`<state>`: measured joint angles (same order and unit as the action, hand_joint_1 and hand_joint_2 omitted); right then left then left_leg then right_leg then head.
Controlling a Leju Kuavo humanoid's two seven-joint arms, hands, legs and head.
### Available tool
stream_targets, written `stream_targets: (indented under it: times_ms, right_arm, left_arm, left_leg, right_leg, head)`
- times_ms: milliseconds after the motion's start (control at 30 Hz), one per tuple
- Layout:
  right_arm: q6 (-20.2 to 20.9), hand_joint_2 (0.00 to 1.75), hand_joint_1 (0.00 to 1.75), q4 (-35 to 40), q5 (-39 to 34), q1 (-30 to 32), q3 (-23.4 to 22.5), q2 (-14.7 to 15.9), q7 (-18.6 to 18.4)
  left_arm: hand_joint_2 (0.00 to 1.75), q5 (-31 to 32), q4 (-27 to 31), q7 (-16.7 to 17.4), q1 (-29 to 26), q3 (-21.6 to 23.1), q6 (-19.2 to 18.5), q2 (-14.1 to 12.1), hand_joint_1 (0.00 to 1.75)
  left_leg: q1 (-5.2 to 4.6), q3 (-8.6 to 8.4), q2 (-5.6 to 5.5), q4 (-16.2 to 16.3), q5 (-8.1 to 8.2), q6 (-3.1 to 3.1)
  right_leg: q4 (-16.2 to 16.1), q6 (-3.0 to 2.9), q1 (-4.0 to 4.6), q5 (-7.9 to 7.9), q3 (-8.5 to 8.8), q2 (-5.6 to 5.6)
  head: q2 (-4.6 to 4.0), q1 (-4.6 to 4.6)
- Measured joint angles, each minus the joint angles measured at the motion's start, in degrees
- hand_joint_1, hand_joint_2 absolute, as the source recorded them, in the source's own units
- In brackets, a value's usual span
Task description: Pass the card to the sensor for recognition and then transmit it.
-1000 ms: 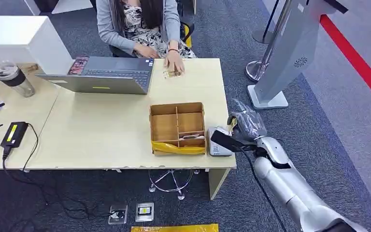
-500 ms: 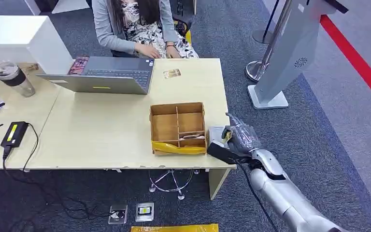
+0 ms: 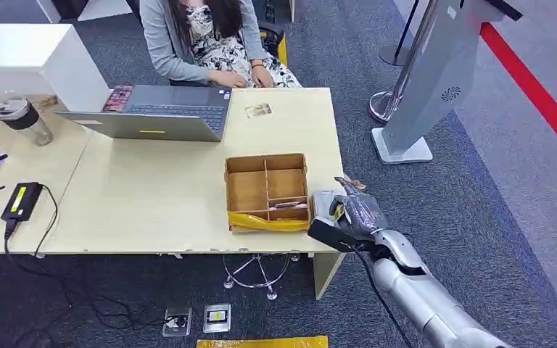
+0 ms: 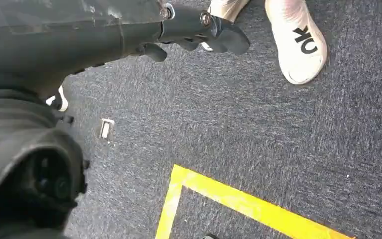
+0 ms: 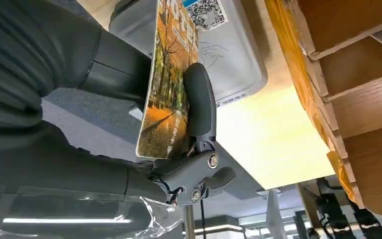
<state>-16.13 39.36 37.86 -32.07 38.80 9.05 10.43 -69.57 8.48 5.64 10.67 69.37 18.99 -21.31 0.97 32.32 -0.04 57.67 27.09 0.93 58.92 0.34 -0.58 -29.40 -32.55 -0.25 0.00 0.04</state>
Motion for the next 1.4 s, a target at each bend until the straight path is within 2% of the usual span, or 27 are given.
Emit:
stream_targets:
  times_ms: [367, 533, 700, 900, 1100, 1400]
  right_arm:
    - [-2.4, 1.75, 1.75, -0.2, -1.2, -0.2, 1.1, 0.0, 1.3]
    - [-4.8, 1.75, 1.75, -0.2, -2.5, -0.2, 1.5, 0.0, 3.1]
    - [-6.8, 1.75, 1.75, -0.2, -2.7, -0.8, 1.7, 0.0, 3.2]
    - [-6.0, 1.75, 1.75, -0.1, -1.9, -4.9, 1.9, 0.3, 2.3]
    - [-3.7, 1.75, 1.75, 0.8, 1.3, -11.8, 2.1, 0.3, 1.3]
    - [-2.9, 1.75, 1.75, -0.1, 5.8, -20.0, 3.1, -5.4, 1.4]
  left_arm:
    - [0.0, 0.3, 0.0, 0.3, 0.0, 0.0, -0.3, 0.3, 0.0]
    - [0.0, 1.1, 0.0, 0.2, 0.0, 0.0, -0.5, 0.8, 0.0]
    - [0.0, 1.9, 0.0, -0.2, 0.0, 0.1, -1.2, 0.9, 0.0]
    - [0.0, 2.2, 0.0, -0.5, 0.0, 0.9, -1.9, 0.8, 0.0]
    - [0.0, 2.3, 0.0, -0.5, 0.0, 1.3, -1.9, 0.6, 0.0]
    - [0.0, 2.9, 0.0, -1.3, 0.2, 2.4, -2.4, 0.8, 0.0]
  left_leg:
    - [0.0, 0.02, -0.01, 0.0, 0.0, 0.0]
    - [0.0, 0.02, 0.0, 0.0, 0.0, 0.0]
    - [0.0, 0.02, 0.0, 0.0, 0.0, 0.0]
    - [0.0, 0.01, 0.0, 0.0, -0.01, 0.0]
    - [0.0, 0.03, 0.0, 0.0, -0.02, 0.01]
    - [0.03, 0.03, 0.02, 0.0, -0.03, 0.03]
  right_leg:
    - [0.0, 0.0, 0.0, 0.0, -0.02, -0.01]
    - [0.0, 0.0, 0.0, 0.0, -0.02, 0.0]
    - [0.0, 0.0, 0.0, 0.0, -0.02, 0.0]
    - [0.0, -0.01, 0.0, 0.01, -0.02, 0.0]
    - [0.0, -0.02, 0.0, 0.03, -0.01, 0.0]
    - [0.1, -0.05, 0.04, 0.03, -0.06, 0.04]
  head:
    - [0.0, 0.0]
    - [0.0, -0.02]
    - [0.0, 0.0]
    - [0.0, 0.0]
    - [0.0, 0.0]
    - [0.0, 0.0]
